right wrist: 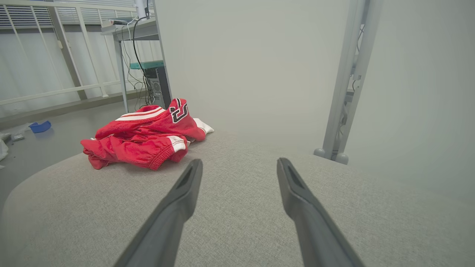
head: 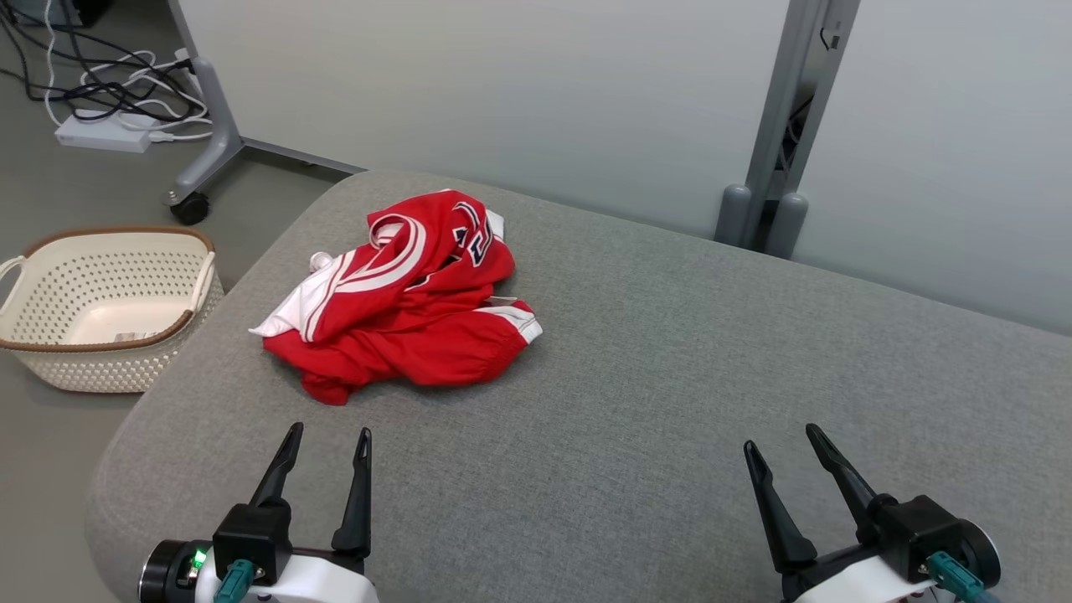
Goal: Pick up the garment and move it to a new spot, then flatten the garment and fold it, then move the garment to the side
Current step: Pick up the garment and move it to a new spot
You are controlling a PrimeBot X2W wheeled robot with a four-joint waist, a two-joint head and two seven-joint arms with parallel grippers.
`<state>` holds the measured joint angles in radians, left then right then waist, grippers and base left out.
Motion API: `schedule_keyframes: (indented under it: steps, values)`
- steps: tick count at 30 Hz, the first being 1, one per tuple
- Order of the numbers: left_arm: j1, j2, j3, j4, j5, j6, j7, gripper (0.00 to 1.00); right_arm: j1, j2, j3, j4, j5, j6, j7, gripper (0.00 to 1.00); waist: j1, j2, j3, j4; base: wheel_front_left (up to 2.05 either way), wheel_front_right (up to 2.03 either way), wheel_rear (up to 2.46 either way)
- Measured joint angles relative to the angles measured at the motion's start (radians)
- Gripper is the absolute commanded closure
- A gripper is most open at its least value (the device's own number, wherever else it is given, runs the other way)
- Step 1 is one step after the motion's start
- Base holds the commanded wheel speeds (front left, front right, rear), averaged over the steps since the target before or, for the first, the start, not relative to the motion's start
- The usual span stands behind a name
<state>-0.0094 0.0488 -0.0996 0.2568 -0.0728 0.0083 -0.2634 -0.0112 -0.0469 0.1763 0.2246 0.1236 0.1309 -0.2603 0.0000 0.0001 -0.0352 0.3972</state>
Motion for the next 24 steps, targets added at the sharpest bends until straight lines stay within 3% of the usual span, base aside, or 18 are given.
schedule_keyframes:
  steps: [7,15,24]
  values:
    - [0.000,0.000,-0.004,0.005,-0.001,-0.002,0.000,0.00,0.000,0.000,0.007,0.003,0.000,0.000,0.000,0.00,0.0000,0.0000,0.004,0.041,0.00,0.00,0.00]
    - [0.000,0.000,-0.010,0.004,-0.018,0.003,0.000,0.00,0.000,0.000,0.011,0.004,-0.007,0.000,0.000,0.00,0.0000,0.0000,0.023,0.043,0.00,0.00,0.00]
    - [-0.074,0.001,-0.030,-0.029,-0.095,0.023,0.000,0.00,-0.050,0.000,-0.010,-0.013,-0.069,0.000,0.000,0.00,0.0000,0.0000,0.129,0.026,0.00,0.00,0.00]
